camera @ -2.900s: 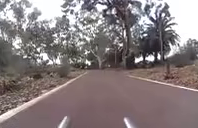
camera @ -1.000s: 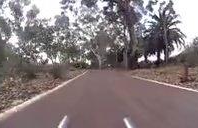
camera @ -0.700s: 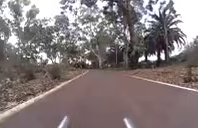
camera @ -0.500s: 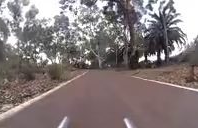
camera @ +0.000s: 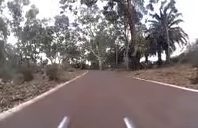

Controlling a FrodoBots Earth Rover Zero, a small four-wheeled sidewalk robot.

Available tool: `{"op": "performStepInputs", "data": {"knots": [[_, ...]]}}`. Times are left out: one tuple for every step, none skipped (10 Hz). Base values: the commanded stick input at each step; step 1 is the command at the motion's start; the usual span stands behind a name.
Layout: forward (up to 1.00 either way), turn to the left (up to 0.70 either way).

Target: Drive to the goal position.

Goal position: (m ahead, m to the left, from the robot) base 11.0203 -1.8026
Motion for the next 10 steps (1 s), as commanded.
{"op": "performStepInputs", "data": {"knots": [[0.60,0.00],[0.60,0.00],[0.60,0.00],[0.60,0.00],[0.60,0.00],[0.60,0.00],[0.60,0.00],[0.60,0.00],[0.60,0.00],[0.60,0.00]]}}
